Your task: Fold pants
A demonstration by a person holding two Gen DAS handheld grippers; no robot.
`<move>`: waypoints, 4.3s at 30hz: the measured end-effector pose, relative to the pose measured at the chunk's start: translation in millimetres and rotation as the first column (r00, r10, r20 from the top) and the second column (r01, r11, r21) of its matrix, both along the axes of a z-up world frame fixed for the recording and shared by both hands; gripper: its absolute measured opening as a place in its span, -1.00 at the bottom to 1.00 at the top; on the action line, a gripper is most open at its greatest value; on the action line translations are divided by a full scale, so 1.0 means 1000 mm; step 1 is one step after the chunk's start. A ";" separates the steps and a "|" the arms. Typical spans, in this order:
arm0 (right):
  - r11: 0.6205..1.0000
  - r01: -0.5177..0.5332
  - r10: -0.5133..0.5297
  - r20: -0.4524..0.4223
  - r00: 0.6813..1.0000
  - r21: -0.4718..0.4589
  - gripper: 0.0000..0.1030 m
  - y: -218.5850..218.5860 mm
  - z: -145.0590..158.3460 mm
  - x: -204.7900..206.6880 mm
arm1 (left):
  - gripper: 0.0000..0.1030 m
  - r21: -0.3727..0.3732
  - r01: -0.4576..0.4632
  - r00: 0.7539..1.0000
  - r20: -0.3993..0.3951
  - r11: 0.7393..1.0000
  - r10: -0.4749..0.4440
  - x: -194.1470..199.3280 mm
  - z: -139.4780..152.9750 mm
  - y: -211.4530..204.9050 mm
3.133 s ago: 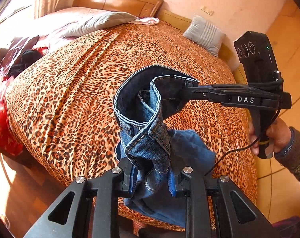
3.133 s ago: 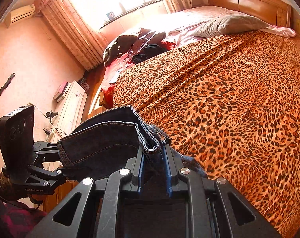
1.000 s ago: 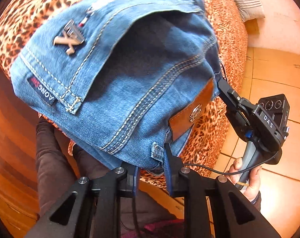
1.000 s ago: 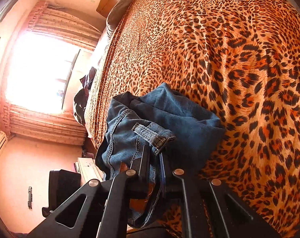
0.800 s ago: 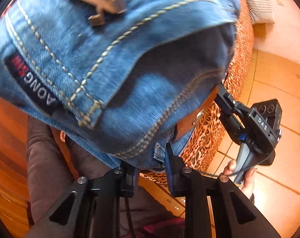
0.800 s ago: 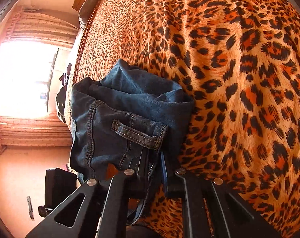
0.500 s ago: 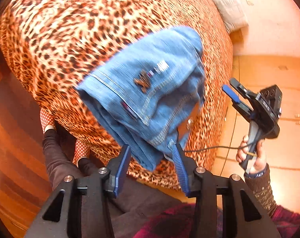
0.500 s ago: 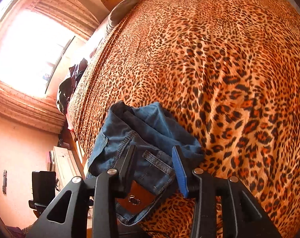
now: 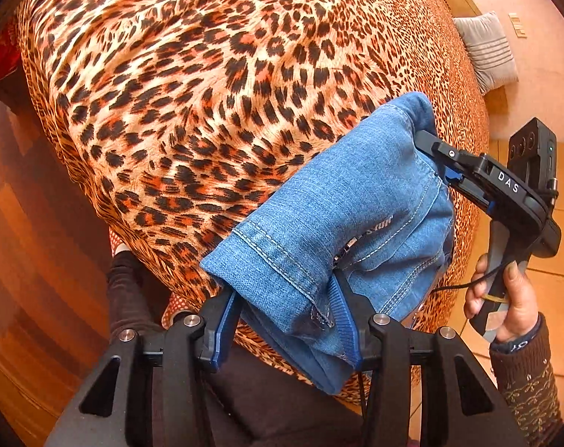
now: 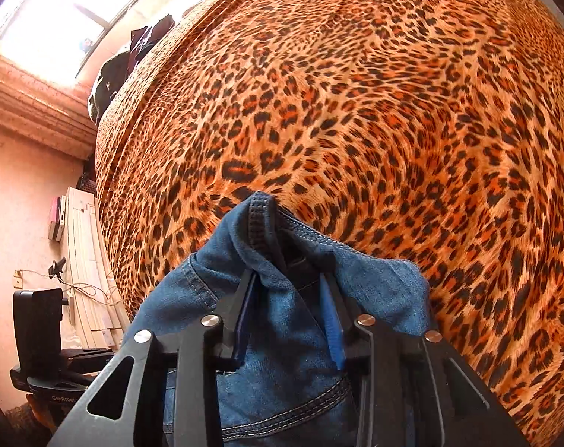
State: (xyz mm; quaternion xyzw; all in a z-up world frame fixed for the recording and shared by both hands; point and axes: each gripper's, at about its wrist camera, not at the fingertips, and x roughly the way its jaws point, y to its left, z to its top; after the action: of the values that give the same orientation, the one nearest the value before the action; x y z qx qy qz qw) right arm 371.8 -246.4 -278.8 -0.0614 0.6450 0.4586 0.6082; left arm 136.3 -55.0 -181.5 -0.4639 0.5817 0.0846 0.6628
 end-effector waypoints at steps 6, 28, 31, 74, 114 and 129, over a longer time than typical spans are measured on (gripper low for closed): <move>0.992 0.007 -0.024 0.127 0.992 0.127 -0.09 -0.025 0.069 -0.014 | -0.29 0.183 0.161 0.981 0.082 0.970 -0.178 0.000 0.062 -0.024; 0.896 0.427 -0.402 -0.183 0.897 0.122 0.19 -0.177 0.029 -0.053 | 0.04 0.265 0.374 0.914 0.059 0.889 -0.402 0.109 0.063 -0.011; 0.825 0.556 -0.516 -0.265 0.815 0.102 0.19 -0.196 0.007 -0.072 | 0.09 0.183 0.448 0.885 0.049 0.875 -0.464 0.139 0.042 -0.001; 0.743 0.669 -0.650 0.211 0.730 -0.026 0.15 0.013 0.093 0.095 | 0.01 0.456 0.612 0.721 0.015 0.646 -0.693 0.314 0.042 0.050; 0.590 0.802 -0.688 0.462 0.560 -0.095 0.69 -0.017 0.149 -0.093 | 0.44 0.659 0.542 0.778 -0.158 0.522 -0.608 0.130 0.034 0.038; 0.635 0.763 -0.628 0.497 0.599 -0.118 0.99 -0.025 0.158 -0.136 | 0.22 0.710 0.461 0.803 -0.079 0.532 -0.591 0.098 0.081 -0.007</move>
State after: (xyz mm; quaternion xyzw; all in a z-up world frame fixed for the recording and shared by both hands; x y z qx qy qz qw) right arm 235.6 -271.4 -120.7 0.0065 0.5378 0.0459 0.8418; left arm 234.4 -62.1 -100.8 0.0151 0.5580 0.0536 0.8280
